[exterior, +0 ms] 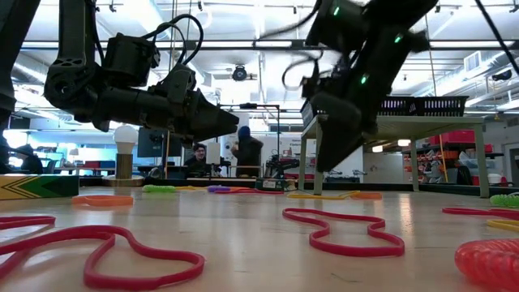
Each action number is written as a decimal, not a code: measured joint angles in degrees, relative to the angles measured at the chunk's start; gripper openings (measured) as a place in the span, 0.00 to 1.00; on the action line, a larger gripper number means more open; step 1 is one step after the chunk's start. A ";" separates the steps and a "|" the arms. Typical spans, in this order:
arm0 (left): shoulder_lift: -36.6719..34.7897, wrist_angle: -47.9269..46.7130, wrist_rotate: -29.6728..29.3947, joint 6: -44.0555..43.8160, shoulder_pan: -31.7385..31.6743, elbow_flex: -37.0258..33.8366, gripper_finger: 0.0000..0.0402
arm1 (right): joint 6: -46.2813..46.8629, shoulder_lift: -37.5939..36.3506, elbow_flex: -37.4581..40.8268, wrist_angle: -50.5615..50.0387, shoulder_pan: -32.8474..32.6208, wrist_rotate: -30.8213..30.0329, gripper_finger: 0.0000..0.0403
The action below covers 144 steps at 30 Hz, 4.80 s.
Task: Pick & Place Office Desk Supplies
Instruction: Put the middle yellow rubber band into the right black basket on the shelf
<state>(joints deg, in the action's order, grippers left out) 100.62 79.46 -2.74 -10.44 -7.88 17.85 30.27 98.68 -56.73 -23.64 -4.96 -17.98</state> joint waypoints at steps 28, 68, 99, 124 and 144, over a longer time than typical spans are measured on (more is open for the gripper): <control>0.00 -0.41 0.24 -0.09 0.02 0.07 0.41 | -7.20 5.92 -0.04 2.24 5.39 6.98 0.05; 0.00 -1.35 0.26 -0.04 0.06 0.09 0.41 | -34.91 4.10 -0.28 -7.38 7.81 12.59 0.31; 0.00 -1.87 0.24 0.61 0.09 0.09 0.41 | -16.94 -9.03 0.11 -9.87 -0.08 16.71 0.01; 0.00 -1.77 0.24 0.00 0.08 0.09 0.41 | -23.82 3.58 -0.13 -7.65 7.98 17.50 0.02; 0.00 -2.14 0.25 0.39 0.09 0.09 0.41 | -14.97 -5.48 0.04 -9.30 -1.57 16.37 0.00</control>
<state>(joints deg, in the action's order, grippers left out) 100.62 77.32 -2.49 -10.04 -7.79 17.93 15.30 93.21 -56.69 -32.94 -6.53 -1.61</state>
